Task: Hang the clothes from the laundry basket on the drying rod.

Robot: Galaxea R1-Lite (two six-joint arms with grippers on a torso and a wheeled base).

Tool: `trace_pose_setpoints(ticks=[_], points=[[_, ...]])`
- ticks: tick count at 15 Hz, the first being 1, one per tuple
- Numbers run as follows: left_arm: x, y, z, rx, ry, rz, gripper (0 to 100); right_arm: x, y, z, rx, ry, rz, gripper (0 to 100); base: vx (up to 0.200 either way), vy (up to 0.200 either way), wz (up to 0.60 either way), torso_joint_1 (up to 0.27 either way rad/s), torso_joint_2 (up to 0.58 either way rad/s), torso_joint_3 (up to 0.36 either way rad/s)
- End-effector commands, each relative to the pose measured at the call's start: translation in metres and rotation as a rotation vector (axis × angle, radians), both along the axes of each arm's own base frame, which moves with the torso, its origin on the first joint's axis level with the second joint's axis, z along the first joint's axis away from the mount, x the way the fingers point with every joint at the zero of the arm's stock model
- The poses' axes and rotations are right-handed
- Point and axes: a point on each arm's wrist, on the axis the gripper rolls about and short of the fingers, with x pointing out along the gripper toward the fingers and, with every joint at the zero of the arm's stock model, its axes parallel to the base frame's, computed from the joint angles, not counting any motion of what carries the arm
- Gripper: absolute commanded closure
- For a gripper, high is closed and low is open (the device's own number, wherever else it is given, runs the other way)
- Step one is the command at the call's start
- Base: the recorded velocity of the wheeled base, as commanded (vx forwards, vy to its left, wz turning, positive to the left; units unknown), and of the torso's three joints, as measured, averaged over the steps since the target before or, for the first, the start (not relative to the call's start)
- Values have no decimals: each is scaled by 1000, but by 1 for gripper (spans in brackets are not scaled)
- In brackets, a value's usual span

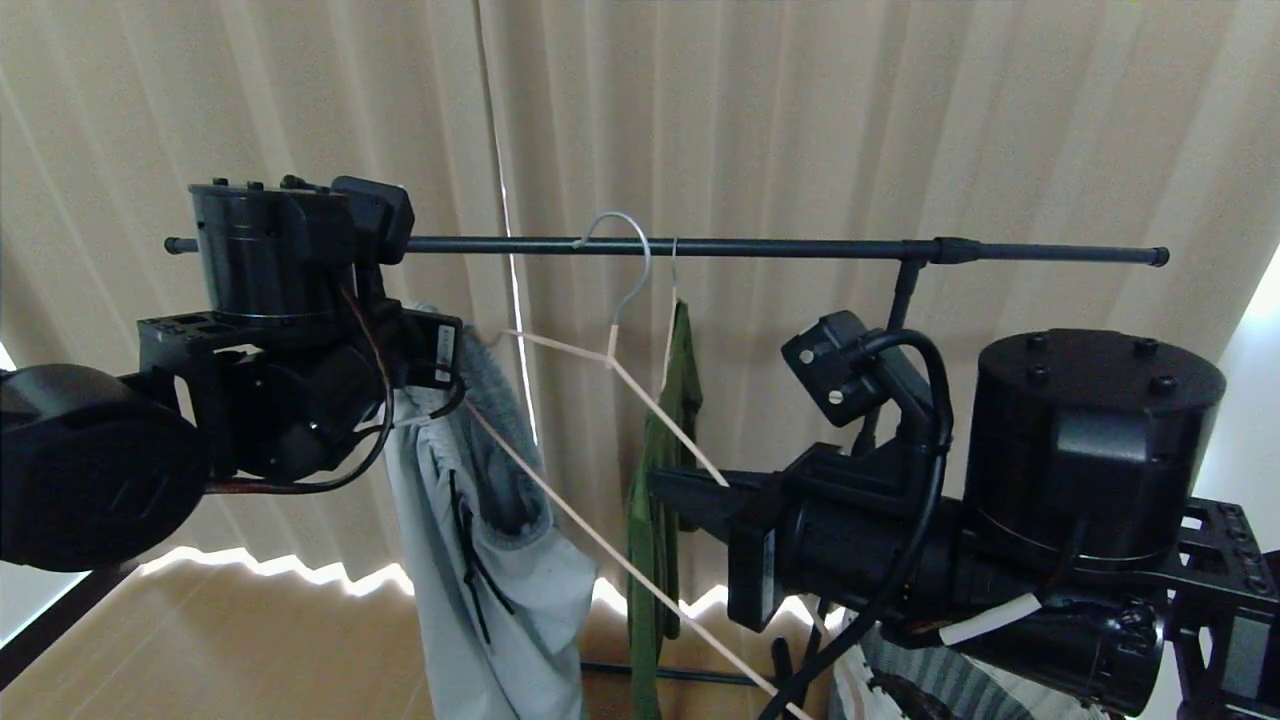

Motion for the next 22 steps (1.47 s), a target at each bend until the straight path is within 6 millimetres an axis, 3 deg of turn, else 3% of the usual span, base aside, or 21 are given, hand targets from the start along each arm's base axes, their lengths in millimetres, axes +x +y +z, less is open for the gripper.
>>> trace_pose_setpoints(ticks=[1, 5, 11, 22], points=[[1, 2, 6, 1, -18, 5, 100, -7, -6, -2, -5, 7, 18, 100, 0, 0, 0, 0, 0, 0], [3, 1, 7, 9, -22, 1, 100, -21, -19, 1, 13, 18, 81, 100, 0, 0, 0, 0, 0, 0], [-10, -16, 11, 4, -31, -65, 100, -18, -16, 1, 30, 2, 88, 100, 0, 0, 0, 0, 0, 0], [-48, -16, 40, -27, -81, -136, 100, 8, 17, -19, 19, 10, 79, 100, 0, 0, 0, 0, 0, 0]])
